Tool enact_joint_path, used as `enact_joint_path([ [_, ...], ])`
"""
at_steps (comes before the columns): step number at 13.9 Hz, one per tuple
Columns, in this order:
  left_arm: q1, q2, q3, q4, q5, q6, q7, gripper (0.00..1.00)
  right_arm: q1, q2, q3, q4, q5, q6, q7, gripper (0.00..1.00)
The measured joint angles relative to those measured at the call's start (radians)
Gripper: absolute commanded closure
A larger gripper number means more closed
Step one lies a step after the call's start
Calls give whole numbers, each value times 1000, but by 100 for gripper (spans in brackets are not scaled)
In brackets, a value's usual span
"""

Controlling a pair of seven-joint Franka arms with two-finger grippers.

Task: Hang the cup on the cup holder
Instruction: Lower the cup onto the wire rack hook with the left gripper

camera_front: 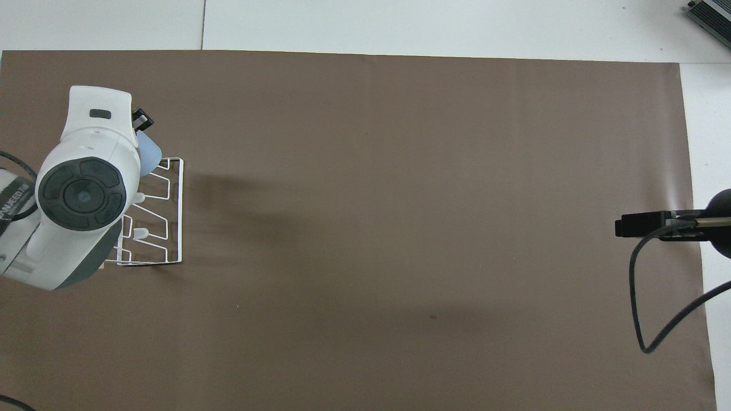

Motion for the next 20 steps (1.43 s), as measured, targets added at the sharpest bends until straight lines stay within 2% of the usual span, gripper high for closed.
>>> enact_joint_path([
  [3, 6, 1, 2, -26, 3, 29, 0, 100, 4, -7, 3, -30, 0, 2, 0, 0],
  [4, 8, 1, 2, -35, 3, 42, 0, 91, 6, -12, 5, -44, 0, 4, 0, 0],
  [5, 9, 1, 2, -43, 3, 52, 0, 67, 6, -19, 5, -58, 0, 14, 0, 0],
  [6, 11, 1, 3, -48, 3, 61, -1, 13, 5, -23, 5, -68, 0, 29, 0, 0],
  [7, 14, 1, 4, -54, 3, 70, -1, 0, 4, -26, 4, -73, 0, 37, 0, 0],
  [15, 35, 1, 0, -53, -5, 115, 0, 0, 3, -47, -5, -64, 0, 46, 0, 0],
  [20, -10, 6, -11, -9, -188, 119, 86, 0, 3, -49, -5, -63, 0, 46, 0, 0],
])
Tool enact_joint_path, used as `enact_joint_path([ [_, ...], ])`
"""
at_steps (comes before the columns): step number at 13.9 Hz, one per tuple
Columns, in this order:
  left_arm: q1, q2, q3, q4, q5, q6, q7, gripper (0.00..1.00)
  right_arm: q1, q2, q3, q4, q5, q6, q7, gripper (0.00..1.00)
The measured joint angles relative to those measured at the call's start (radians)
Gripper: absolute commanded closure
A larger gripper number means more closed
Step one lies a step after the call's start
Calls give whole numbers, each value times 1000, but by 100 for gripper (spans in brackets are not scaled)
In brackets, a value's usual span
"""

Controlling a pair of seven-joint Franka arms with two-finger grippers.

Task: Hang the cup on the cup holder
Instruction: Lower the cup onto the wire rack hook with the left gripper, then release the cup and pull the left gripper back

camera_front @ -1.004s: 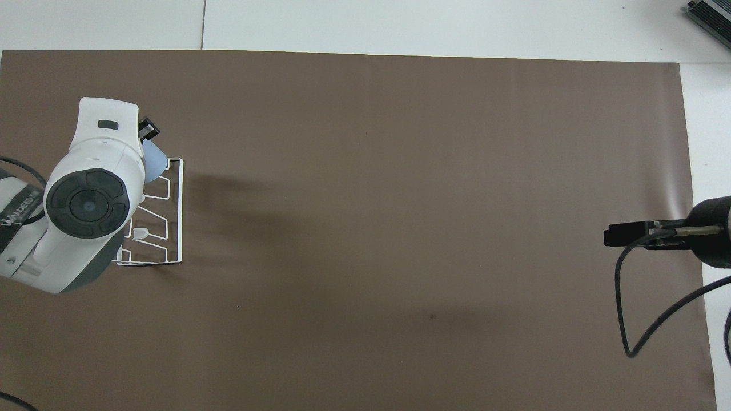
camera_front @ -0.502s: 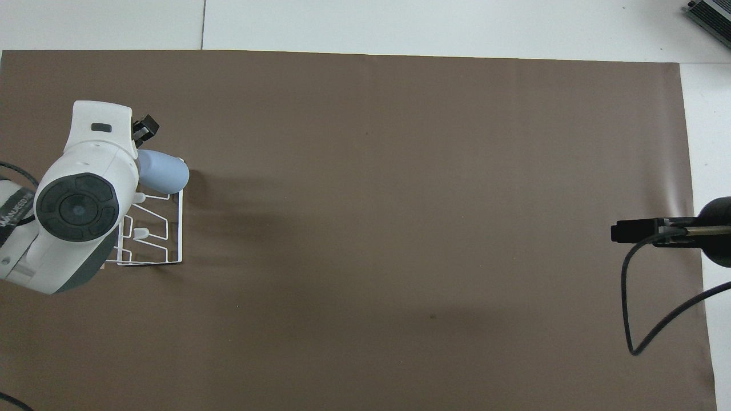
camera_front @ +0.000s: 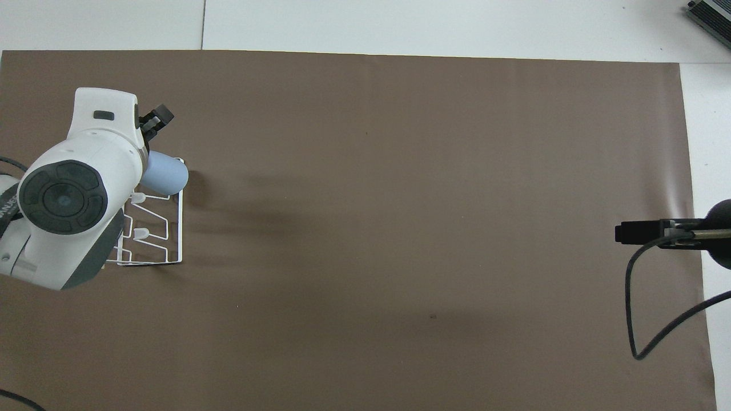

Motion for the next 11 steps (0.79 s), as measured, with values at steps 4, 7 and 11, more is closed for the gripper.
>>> enact_joint_path([
  [4, -77, 0, -12, 46, -81, -44, 1, 0, 0, 0, 0, 1, 0, 0, 0, 0],
  [7, -121, -11, -26, 136, -151, -175, 3, 0, 0, 0, 0, 1, 0, 0, 0, 0],
  [11, -137, -68, -25, 246, -281, -352, 126, 0, 0, 0, 0, 1, 0, 0, 0, 0],
])
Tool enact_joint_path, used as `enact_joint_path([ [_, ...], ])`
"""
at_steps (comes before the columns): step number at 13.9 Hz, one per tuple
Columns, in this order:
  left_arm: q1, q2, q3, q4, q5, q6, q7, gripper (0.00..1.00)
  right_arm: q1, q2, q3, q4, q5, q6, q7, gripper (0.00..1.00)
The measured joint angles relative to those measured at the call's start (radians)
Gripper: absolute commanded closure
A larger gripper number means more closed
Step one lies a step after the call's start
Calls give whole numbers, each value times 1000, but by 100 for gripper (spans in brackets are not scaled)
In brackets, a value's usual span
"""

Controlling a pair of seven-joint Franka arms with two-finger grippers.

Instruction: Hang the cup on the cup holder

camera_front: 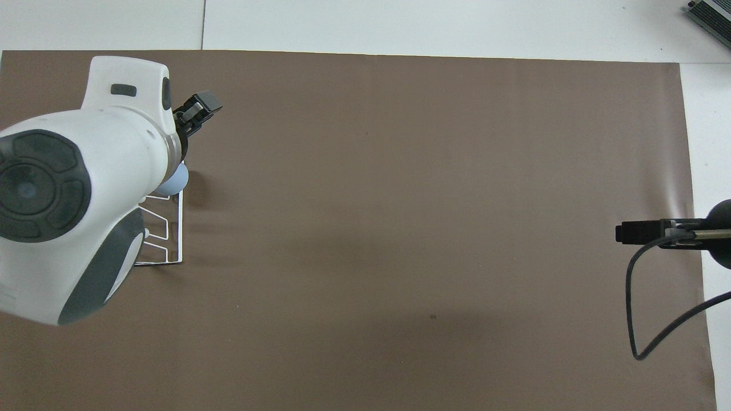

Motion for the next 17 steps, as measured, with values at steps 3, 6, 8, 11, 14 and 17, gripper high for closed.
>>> enact_joint_path([
  [3, 17, -18, 14, 76, -65, -106, 159, 0, 0, 0, 0, 0, 0, 0, 0, 0],
  [6, 90, -17, 21, 88, -153, -173, 430, 0, 0, 0, 0, 0, 0, 0, 0, 0],
  [8, 128, -17, 25, 89, -185, -220, 605, 0, 0, 0, 0, 0, 0, 0, 0, 0],
  [11, 175, -20, 29, 90, -228, -297, 845, 0, 0, 0, 0, 0, 0, 0, 0, 0],
  [14, 216, -24, 32, 98, -234, -394, 1026, 0, 0, 0, 0, 0, 0, 0, 0, 0],
  [17, 234, -30, 33, 119, -236, -466, 1082, 0, 0, 0, 0, 0, 0, 0, 0, 0],
])
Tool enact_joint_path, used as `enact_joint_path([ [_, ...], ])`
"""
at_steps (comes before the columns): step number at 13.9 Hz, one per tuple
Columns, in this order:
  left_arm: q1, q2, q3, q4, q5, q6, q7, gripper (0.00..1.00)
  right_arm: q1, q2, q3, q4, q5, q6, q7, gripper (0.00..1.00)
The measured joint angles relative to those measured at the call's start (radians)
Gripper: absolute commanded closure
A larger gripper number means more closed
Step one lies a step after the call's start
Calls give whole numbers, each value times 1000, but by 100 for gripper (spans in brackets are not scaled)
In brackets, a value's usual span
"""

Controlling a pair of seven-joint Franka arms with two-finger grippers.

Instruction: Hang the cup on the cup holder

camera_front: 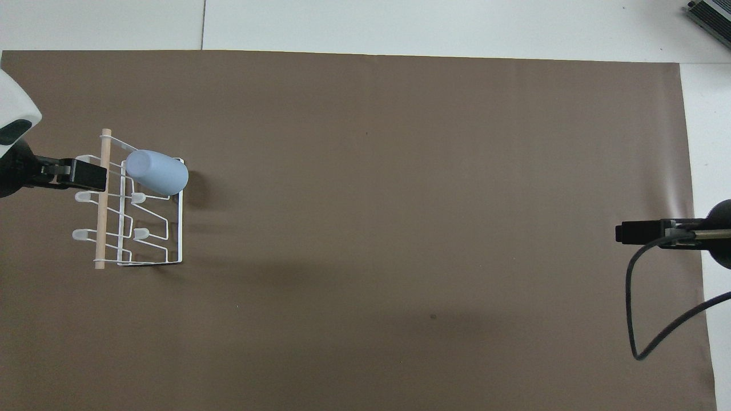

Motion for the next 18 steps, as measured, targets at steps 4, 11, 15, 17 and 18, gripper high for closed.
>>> enact_joint_path([
  [4, 7, -20, 12, -14, 0, -35, 2, 0, 0, 0, 0, 0, 0, 0, 0, 0],
  [11, 52, -21, 13, -13, -67, -52, 29, 0, 0, 0, 0, 0, 0, 0, 0, 0],
  [15, 43, -21, 15, 6, -68, -70, 47, 0, 0, 0, 0, 0, 0, 0, 0, 0],
  [17, -8, -21, 53, 8, -68, -70, 59, 0, 0, 0, 0, 0, 0, 0, 0, 0],
  [18, -29, -21, 69, 8, -68, -70, 60, 0, 0, 0, 0, 0, 0, 0, 0, 0],
])
